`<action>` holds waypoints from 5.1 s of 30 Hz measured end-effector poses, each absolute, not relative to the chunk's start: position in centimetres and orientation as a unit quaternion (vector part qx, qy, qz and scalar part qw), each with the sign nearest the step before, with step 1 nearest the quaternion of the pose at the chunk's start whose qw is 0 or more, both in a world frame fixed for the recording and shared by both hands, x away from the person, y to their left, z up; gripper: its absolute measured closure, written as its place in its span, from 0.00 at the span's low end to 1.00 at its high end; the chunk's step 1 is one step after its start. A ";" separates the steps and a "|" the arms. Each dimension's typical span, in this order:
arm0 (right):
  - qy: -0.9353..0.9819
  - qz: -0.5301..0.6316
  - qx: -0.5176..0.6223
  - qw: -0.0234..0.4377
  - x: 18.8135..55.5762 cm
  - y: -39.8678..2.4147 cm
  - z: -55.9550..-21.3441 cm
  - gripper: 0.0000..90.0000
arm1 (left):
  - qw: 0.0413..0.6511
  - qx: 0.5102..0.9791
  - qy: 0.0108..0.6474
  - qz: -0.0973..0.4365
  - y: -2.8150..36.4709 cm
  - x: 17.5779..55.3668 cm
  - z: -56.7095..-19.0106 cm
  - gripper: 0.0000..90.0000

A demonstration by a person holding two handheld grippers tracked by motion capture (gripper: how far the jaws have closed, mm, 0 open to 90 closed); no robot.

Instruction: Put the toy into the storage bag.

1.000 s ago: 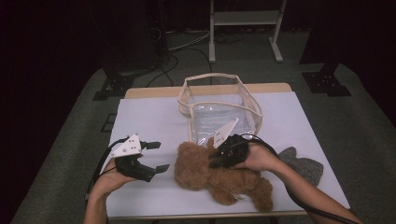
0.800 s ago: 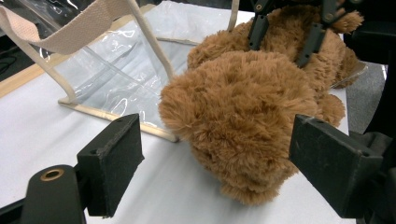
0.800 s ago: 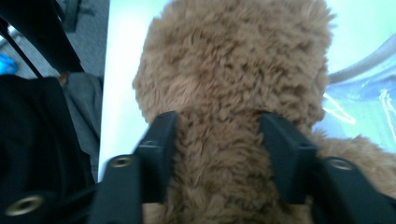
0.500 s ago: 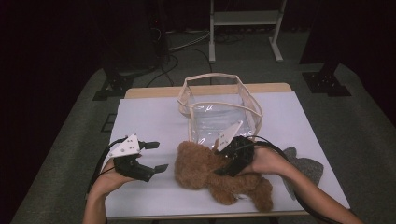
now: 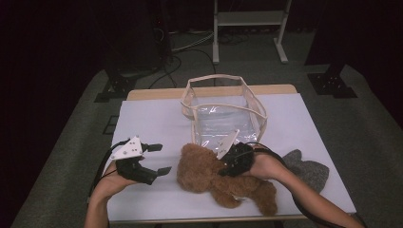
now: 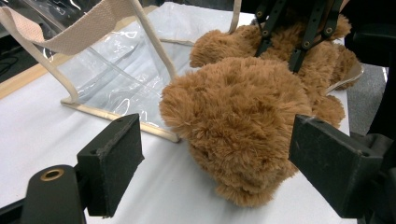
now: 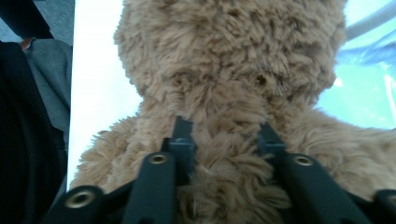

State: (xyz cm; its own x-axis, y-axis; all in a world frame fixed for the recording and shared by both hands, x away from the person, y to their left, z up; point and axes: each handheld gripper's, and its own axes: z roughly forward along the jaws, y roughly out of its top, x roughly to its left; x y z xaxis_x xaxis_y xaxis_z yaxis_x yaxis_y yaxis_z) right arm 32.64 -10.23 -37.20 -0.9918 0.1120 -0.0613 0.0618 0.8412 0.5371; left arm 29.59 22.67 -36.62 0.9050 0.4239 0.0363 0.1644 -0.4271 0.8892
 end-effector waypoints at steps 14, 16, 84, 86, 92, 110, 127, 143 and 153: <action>0.933 0.355 0.053 0.024 32.8 -12.0 -36.5 0.87 | 0.506 0.835 0.176 0.129 22.7 29.6 -36.6 0.18; 0.931 0.361 0.054 0.018 32.8 -12.1 -36.5 0.88 | 0.507 0.834 0.178 0.129 22.8 29.6 -36.6 0.18; 0.873 0.479 0.091 0.021 32.6 -14.8 -31.5 0.94 | 0.515 0.821 0.202 0.140 24.9 29.7 -36.6 0.18; 0.869 0.485 0.094 0.021 32.6 -14.9 -31.3 0.94 | 0.515 0.821 0.202 0.141 25.0 29.7 -36.5 0.18; 0.858 0.503 0.101 0.027 32.6 -15.5 -30.0 0.94 | 0.518 0.818 0.205 0.142 25.3 29.7 -36.5 0.18; 0.845 0.525 0.099 0.040 33.4 -15.3 -25.0 0.94 | 0.516 0.818 0.214 0.138 25.6 30.0 -36.9 0.18; 0.865 0.495 0.065 0.045 35.5 -13.0 -19.0 0.94 | 0.518 0.812 0.227 0.147 26.6 29.8 -36.9 0.18; 0.863 0.494 0.063 0.081 37.9 -11.3 -14.0 0.95 | 0.522 0.807 0.233 0.151 27.3 29.9 -36.9 0.17; 0.848 0.518 0.079 0.078 38.4 -11.1 -16.1 0.96 | 0.523 0.806 0.235 0.150 27.3 29.9 -37.0 0.17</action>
State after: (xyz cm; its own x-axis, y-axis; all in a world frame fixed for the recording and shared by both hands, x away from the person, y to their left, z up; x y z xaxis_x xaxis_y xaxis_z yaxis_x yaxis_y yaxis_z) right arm 38.42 -11.08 -16.06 -0.9755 0.2141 -0.0510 0.0523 0.4505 0.8912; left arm 29.85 27.30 -37.02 0.8450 0.5348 -0.0043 0.2216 -0.3428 0.9129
